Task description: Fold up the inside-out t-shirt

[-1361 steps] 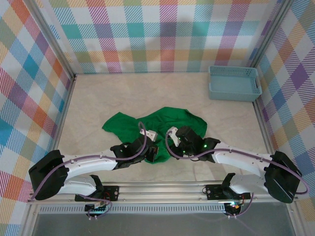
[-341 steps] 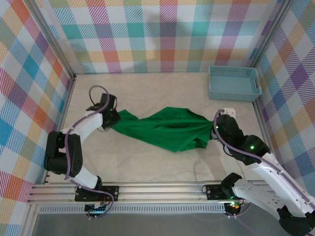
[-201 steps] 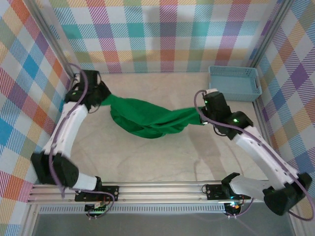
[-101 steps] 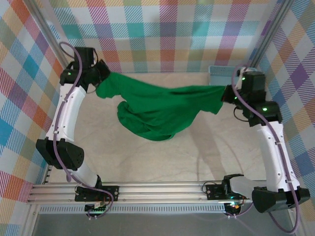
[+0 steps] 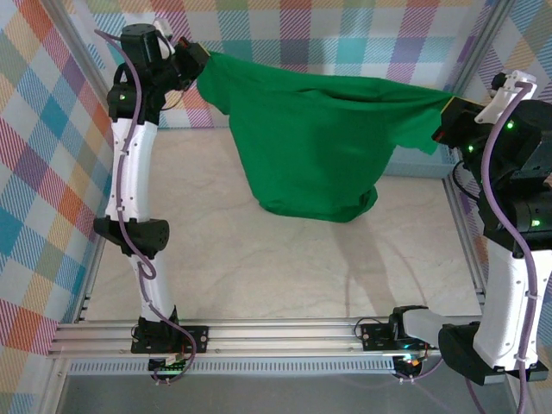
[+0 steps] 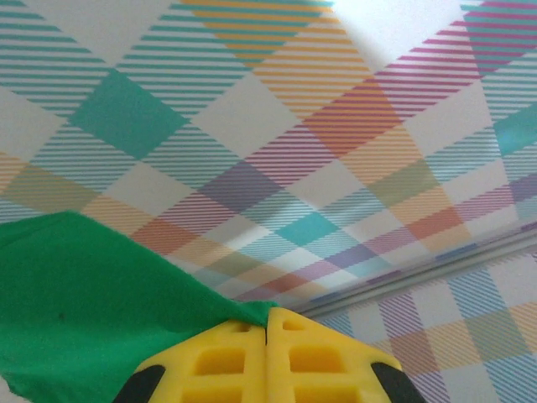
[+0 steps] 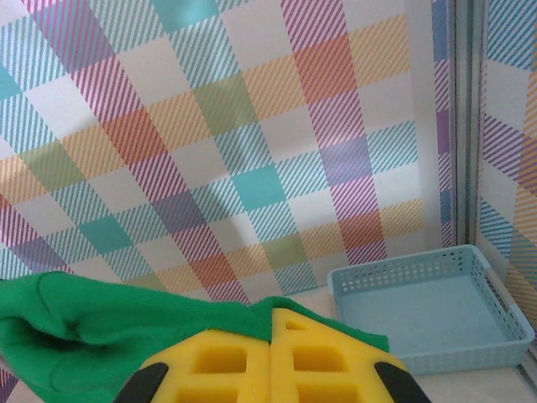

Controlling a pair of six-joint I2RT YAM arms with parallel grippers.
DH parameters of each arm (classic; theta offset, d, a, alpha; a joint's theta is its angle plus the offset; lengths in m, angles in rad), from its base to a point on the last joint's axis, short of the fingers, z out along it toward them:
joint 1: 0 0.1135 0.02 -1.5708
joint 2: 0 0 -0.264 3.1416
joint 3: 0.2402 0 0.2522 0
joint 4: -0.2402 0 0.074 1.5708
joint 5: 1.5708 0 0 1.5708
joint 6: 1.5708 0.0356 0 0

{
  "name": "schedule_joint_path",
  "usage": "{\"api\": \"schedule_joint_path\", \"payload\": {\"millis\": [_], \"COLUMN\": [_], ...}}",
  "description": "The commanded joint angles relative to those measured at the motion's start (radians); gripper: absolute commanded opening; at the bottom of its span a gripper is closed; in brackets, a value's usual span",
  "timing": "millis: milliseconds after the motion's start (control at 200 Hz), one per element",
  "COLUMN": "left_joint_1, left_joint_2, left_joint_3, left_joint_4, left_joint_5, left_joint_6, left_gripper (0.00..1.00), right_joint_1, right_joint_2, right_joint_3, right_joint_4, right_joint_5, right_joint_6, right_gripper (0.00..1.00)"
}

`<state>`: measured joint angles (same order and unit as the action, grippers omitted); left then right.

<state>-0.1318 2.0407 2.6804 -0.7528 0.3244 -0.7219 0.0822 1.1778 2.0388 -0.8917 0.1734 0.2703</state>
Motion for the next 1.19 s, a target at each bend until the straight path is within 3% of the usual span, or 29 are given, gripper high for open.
{"api": "schedule_joint_path", "payload": {"millis": [0,225,425,495,605,680,865,945,1070,1190], "left_joint_1": [-0.007,0.074,0.113,0.112,0.092,-0.005,-0.335,-0.484,-0.716,-0.893], "left_joint_2": [-0.038,-0.169,-0.315,-0.381,-0.496,-0.579,-0.789,-0.820,-0.703,-0.457], "left_joint_3": [0.042,0.041,0.033,-0.003,-0.141,-0.295,-0.930,-1.200,-1.468,-1.442], "left_joint_4": [-0.006,-0.128,-0.184,-0.177,-0.133,-0.110,0.102,0.241,0.484,0.613], "left_joint_5": [-0.029,-0.186,-0.299,-0.295,-0.188,-0.193,-0.278,-0.315,-0.322,-0.306], "left_joint_6": [0.019,0.153,0.302,0.334,0.355,0.398,0.387,0.315,0.169,0.110], "left_gripper": [0.00,0.00,0.00,0.00,0.00,0.00,0.00,0.00,0.00,0.00], "right_joint_1": [-0.009,0.016,0.162,0.205,0.226,0.230,0.229,0.228,0.213,0.169], "right_joint_2": [0.033,0.235,0.553,0.662,0.850,0.936,1.034,1.084,1.144,1.114], "right_joint_3": [-0.018,-0.032,0.232,0.353,0.562,0.632,0.522,0.485,0.484,0.457], "right_joint_4": [0.000,0.161,0.223,0.245,0.235,0.266,0.395,0.389,0.314,0.240], "right_joint_5": [-0.014,-0.243,-0.299,-0.312,-0.319,-0.337,-0.424,-0.424,-0.373,-0.326], "right_joint_6": [-0.019,0.009,-0.044,-0.054,-0.030,-0.018,-0.031,-0.050,-0.072,-0.050], "right_gripper": [0.00,0.00,0.00,0.00,0.00,0.00,0.00,0.09,0.30,0.46]}}
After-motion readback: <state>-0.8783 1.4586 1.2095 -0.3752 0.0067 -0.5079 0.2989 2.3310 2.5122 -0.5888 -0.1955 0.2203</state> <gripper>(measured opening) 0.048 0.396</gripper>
